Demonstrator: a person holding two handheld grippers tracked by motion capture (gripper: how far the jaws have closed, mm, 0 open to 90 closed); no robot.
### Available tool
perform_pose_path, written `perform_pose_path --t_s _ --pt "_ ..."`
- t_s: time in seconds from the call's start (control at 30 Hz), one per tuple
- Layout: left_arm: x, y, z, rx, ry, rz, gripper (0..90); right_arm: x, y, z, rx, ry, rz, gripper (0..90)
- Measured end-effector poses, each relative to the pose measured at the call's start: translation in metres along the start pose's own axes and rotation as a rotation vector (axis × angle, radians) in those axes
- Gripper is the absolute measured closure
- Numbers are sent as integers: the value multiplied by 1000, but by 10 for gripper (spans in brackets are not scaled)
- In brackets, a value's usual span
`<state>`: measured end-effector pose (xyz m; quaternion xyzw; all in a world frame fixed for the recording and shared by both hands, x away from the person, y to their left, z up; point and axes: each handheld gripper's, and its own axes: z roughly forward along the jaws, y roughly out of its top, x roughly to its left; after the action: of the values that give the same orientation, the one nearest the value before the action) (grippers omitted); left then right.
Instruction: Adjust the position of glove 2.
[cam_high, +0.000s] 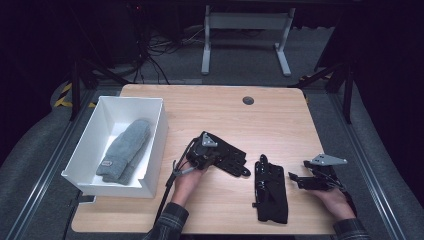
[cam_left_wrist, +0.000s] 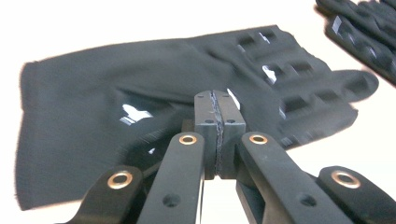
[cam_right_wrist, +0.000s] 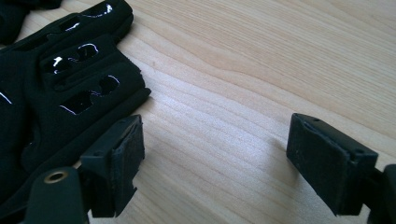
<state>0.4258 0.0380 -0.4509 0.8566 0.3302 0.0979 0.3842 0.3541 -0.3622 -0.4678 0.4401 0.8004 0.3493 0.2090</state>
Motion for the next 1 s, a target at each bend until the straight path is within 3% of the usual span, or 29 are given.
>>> perform_pose_path --t_s 0.13,0.17,0.2,0.27,0.43,0.7,1.0 --pt "22 16 -1 1 46 -14 898 0 0 0 0 0 1 195" --pt "34 22 2 13 68 -30 898 0 0 0 0 0 0 195" --pt "34 22 2 13 68 -30 898 0 0 0 0 0 0 195" --pt "52 26 10 42 85 -63 898 0 0 0 0 0 1 195" --pt "67 23 19 78 94 -90 898 0 0 0 1 1 -1 195" --pt "56 12 10 106 100 -81 899 0 0 0 1 1 -1 195" --pt "38 -9 -15 151 121 -124 899 0 0 0 1 0 -1 194"
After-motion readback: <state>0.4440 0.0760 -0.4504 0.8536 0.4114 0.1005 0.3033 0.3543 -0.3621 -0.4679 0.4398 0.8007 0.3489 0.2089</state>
